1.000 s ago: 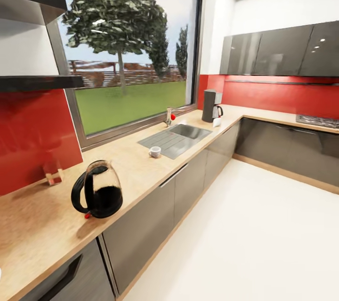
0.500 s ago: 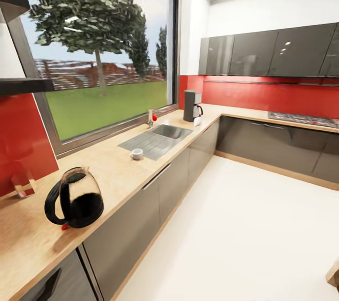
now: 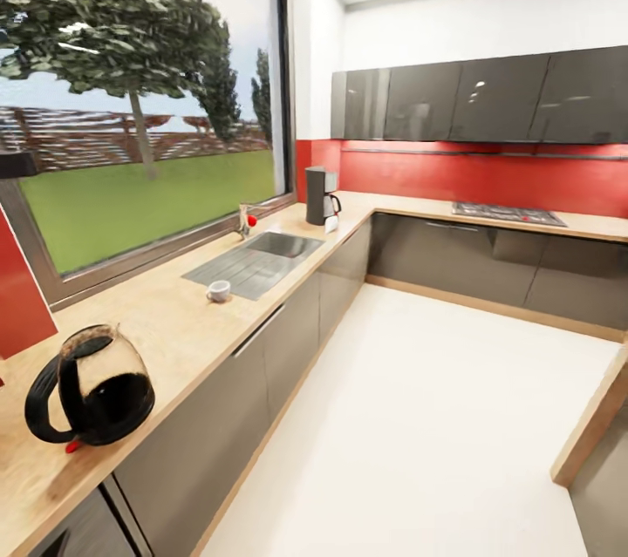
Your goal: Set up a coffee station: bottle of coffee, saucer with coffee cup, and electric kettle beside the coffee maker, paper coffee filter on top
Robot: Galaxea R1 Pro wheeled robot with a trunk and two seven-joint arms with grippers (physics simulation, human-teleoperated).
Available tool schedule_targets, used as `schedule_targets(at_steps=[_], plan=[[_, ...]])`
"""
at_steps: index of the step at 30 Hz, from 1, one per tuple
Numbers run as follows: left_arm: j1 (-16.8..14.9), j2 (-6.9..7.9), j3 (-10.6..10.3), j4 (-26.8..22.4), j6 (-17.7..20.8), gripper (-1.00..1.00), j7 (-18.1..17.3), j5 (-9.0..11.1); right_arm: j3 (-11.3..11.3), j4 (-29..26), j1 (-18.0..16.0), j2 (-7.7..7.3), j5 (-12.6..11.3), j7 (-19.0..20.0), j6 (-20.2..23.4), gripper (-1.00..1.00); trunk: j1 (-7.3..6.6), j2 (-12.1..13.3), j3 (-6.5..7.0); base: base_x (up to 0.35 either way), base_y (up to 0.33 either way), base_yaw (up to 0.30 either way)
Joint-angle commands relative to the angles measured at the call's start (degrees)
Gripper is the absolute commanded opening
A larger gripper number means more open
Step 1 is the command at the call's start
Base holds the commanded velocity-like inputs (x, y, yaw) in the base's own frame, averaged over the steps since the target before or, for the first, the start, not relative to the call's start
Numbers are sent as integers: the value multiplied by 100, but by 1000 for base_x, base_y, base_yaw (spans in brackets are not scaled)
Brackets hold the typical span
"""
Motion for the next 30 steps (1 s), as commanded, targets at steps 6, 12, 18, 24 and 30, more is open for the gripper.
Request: schedule_targets(at_steps=[6, 12, 18, 24, 30], plan=[[-1, 1, 2, 2, -19, 100, 1, 2, -4, 6, -2, 1, -2, -2, -18, 100, 1, -1, -1, 0, 0, -266], [-1, -6, -4, 4, -19, 100, 1, 2, -5, 6, -2, 1, -2, -3, -18, 100, 1, -1, -7, 0, 0, -265], [-1, -7, -11, 6, -19, 100, -10, -2, -4, 6, -2, 1, -2, -3, -18, 100, 1, -1, -25, 0, 0, -263], [8, -3, -22, 20, -25, 100, -38, -26, -4, 4, -2, 1, -2, -10, -18, 100, 1, -1, -45, 0, 0, -250], [8, -3, -51, 86, -21, 100, -56, -58, -3, -3, -3, -14, 9, -18, -24, 100, 1, -1, -51, 0, 0, -68]])
